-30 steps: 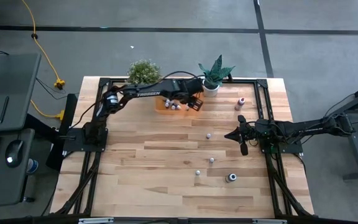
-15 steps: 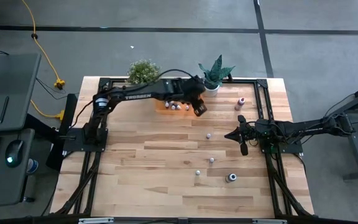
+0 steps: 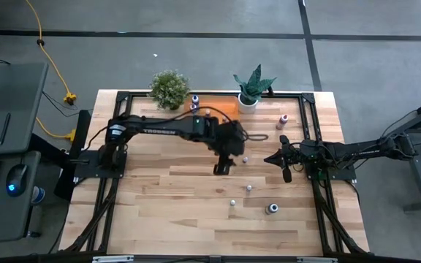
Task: Pick & Place food coloring
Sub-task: Put the bottom small black bottle into the bin
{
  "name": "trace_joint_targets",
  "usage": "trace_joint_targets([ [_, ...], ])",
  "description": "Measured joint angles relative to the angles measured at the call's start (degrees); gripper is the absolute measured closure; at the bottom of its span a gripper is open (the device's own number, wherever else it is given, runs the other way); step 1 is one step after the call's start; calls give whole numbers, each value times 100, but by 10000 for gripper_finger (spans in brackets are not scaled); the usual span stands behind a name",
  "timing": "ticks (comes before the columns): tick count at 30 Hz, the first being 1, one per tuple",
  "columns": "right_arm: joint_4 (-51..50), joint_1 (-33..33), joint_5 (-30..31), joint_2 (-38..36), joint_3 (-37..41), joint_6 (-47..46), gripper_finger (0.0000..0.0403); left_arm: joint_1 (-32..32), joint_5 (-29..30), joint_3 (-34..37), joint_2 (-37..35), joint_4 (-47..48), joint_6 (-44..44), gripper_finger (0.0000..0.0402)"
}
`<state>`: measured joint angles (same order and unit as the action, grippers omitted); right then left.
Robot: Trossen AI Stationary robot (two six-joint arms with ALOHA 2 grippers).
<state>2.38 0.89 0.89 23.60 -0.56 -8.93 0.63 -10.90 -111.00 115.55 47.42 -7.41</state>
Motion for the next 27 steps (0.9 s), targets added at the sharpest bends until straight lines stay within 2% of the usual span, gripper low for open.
trace_joint_targets([
  [4,-1,0,-1,1,-2,0,402,-283,-104,453,-98,-87,-137,224],
  [8,1,2,-2,0,-2,0,402,-564,-60,1346,-550,-809,-104,224],
  [14,-1,0,-2,1,-1,0,402,-889,-13,2609,-1132,-1773,402,224],
  [17,-1,1,-1,-1,0,0,402,-1017,124,2958,-1263,-2139,635,224],
  [22,2,0,-1,-5,0,0,402,-1176,770,3238,-1252,-2649,814,224],
  [27,1,2,-2,-5,0,0,402,-1287,900,3722,-1246,-3335,768,224],
])
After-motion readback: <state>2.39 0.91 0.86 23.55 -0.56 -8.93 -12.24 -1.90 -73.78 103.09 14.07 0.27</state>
